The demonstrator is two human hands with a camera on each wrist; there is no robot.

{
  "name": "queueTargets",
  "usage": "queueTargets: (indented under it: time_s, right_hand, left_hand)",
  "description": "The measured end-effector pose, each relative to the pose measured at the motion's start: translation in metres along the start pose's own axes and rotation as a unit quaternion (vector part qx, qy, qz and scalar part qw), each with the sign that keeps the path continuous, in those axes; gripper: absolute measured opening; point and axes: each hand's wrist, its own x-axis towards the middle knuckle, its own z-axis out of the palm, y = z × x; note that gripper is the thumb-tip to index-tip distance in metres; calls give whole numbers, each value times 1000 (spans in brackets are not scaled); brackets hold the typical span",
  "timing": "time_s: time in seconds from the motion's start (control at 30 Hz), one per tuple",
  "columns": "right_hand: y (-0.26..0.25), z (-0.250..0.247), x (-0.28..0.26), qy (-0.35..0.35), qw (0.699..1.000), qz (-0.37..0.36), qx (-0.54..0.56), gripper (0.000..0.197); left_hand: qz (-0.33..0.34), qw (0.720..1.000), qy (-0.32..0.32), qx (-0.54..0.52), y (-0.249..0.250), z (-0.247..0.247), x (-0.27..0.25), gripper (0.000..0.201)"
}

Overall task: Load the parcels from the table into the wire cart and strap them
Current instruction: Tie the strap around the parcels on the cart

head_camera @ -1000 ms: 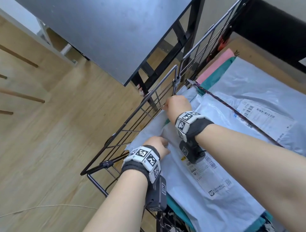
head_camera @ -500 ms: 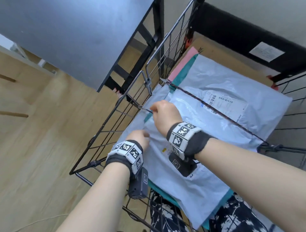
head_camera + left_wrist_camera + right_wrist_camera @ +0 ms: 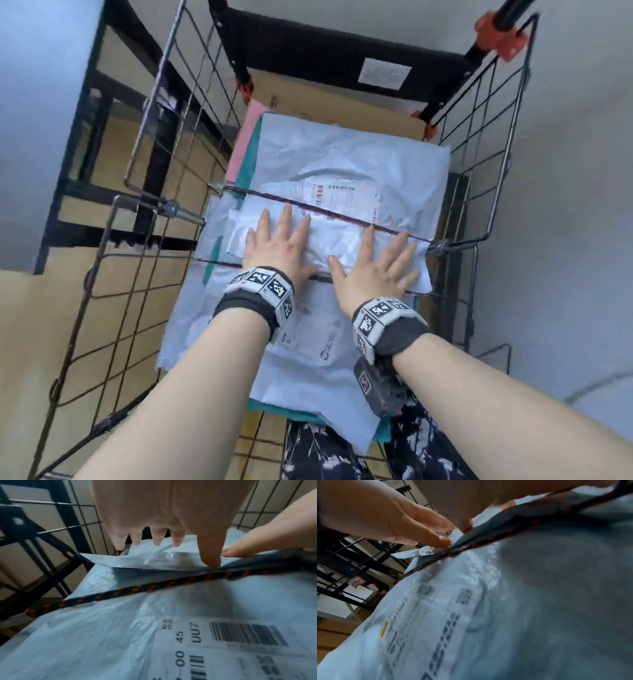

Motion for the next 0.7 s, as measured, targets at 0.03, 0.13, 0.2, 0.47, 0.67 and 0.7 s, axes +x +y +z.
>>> queueTargets:
  time_s: [0.03,0.13,0.2,0.47,0.67,0.7]
  right_hand:
    - [6,3,1,-4,1000,-5,5,86]
    - [16,9,9,-5,999,-24,22,91]
    - [16,13,17,-16,999,-25,39,94]
    - [21,30,40,-66,996,-15,66,100]
    - [21,28,54,-97,991,-6,91,103]
    - [21,27,55,-101,991,-6,92,104]
  left_hand:
    - [0,1000,-13,-1,1,3,4,86]
    - [-10,999,-32,13,-1,10,17,95]
    - [-13,998,-46,31,0,11,24,98]
    - [-23,997,-69,40,5,19,36,94]
    - [-19,994,-99,45,10,11,45,97]
    - [-15,993,-104,47,11,11,45,99]
